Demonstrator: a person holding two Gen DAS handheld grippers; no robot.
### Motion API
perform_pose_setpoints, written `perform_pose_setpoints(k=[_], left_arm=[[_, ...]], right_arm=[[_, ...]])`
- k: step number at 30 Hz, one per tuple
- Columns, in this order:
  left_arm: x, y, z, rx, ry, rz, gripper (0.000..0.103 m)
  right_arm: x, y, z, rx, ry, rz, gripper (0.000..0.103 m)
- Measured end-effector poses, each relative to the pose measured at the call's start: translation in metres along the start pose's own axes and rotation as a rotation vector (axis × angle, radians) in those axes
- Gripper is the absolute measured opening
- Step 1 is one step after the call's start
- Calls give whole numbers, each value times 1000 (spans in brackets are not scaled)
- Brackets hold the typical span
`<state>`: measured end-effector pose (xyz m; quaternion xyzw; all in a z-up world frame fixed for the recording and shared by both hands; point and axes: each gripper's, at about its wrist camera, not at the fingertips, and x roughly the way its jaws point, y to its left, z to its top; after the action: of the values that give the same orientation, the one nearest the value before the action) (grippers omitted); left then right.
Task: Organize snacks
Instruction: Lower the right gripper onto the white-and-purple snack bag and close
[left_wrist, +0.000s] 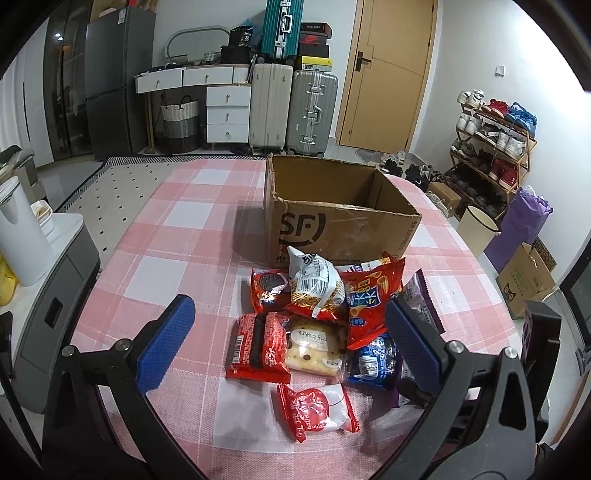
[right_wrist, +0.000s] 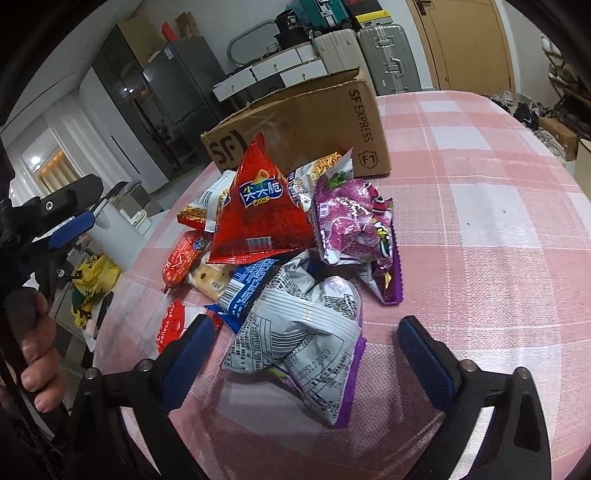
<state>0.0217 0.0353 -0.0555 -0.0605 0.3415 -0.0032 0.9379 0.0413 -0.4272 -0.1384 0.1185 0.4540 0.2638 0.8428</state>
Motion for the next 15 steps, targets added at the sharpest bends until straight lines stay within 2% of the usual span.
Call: perform_pose_setpoints(k=[2,4,7,15], left_arm=[[1,1,0,-1,1,3,102],[0,2,0,-1,-1,8,102],[-3,4,-1,-5,0,14,102],[-11,12,-4,-13,4,34,102]], right_arm=[[2,1,1,-5,4,0,81],[5,2,2,-8,13,21,71],[4,3,1,-13,13,33,64],[-6,-1,-8,0,2,59,59]])
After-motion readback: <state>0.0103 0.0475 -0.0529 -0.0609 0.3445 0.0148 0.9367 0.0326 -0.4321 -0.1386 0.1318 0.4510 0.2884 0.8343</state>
